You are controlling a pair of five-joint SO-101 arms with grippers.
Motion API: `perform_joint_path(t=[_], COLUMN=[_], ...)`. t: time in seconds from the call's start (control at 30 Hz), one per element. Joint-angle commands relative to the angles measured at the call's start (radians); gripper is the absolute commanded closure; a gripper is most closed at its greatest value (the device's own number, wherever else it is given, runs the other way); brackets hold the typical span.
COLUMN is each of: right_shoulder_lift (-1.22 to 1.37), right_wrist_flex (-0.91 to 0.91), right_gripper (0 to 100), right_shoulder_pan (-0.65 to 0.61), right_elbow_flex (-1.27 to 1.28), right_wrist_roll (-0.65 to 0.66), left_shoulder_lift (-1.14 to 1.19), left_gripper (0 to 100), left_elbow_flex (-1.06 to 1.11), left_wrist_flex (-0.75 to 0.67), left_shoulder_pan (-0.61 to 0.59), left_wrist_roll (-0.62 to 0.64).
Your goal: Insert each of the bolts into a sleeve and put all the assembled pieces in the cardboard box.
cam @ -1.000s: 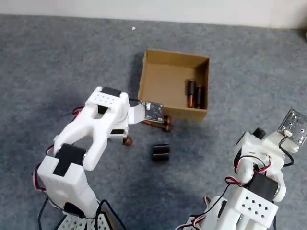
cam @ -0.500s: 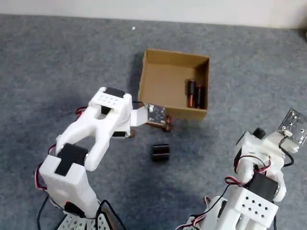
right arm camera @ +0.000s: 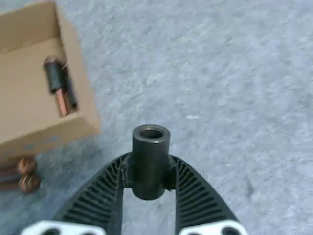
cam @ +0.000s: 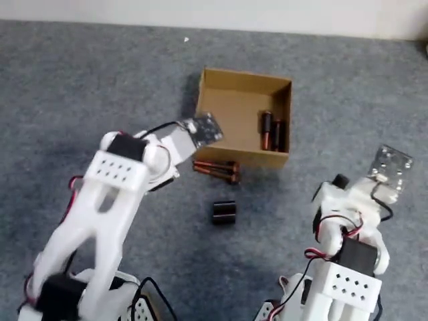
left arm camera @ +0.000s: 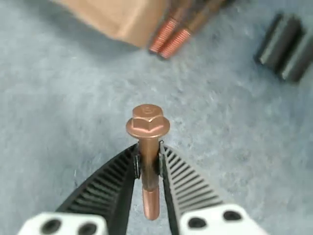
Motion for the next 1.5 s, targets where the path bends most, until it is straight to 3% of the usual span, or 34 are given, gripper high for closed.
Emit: perform_joint_path(t=[0.0,0.13,0.33,0.5,0.97,1.27,1.47], right_shoulder_lift=[-0.018,-0.039,-0.294,-0.430,-0.549,-0.562,-0.562], right_wrist_flex=[0.019,0.022,0.013,-0.097,-0.130,-0.358,-0.572], right_gripper=[99.3,99.3,99.3,99.3,99.3,99.3,99.3], right_shoulder_pan=[-0.079,-0.130,-0.200,-0.277,-0.552,-0.742,-0.869], right_elbow_flex=[-0.013,-0.016,0.021,0.174,0.266,0.372,0.541], right_wrist_roll=[-0.012,-0.014,-0.014,-0.012,-0.006,-0.005,-0.003], left_shoulder_lift=[-0.165,-0.251,-0.403,-0.568,-0.951,-1.089,-1.182], left_gripper=[100,100,100,100,100,100,100], left_elbow_flex=[0.012,0.021,0.061,0.183,0.475,0.496,0.496], left_wrist_flex=[0.003,0.008,0.000,-0.106,-0.368,-0.427,-0.433], left_shoulder_pan=[0.004,0.007,0.007,0.008,0.010,0.016,0.107], left_wrist_roll=[0.227,0.408,0.614,0.752,0.957,1.028,1.040])
